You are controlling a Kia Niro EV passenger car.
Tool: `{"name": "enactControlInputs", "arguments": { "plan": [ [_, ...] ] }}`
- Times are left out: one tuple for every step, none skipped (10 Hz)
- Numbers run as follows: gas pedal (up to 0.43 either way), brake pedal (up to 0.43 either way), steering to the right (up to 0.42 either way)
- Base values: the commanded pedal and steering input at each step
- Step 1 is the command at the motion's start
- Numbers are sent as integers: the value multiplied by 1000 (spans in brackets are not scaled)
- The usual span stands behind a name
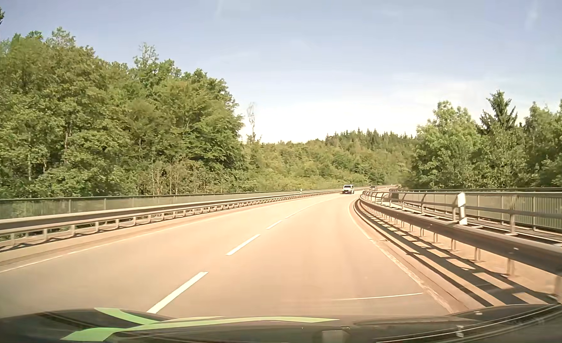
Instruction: Follow the waypoints while adhering to traffic rules and regulations
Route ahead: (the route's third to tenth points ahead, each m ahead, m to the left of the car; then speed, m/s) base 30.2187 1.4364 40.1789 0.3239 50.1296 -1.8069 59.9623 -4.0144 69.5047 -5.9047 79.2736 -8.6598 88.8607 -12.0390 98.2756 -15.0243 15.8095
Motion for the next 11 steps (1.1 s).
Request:
{"name": "enactControlInputs", "arguments": {
  "plan": [
    [87,0,20],
    [87,0,18],
    [87,0,18],
    [87,0,18],
    [87,0,18],
    [87,0,18],
    [87,0,18],
    [87,0,18],
    [87,0,18],
    [87,0,18],
    [87,0,18]
  ]
}}
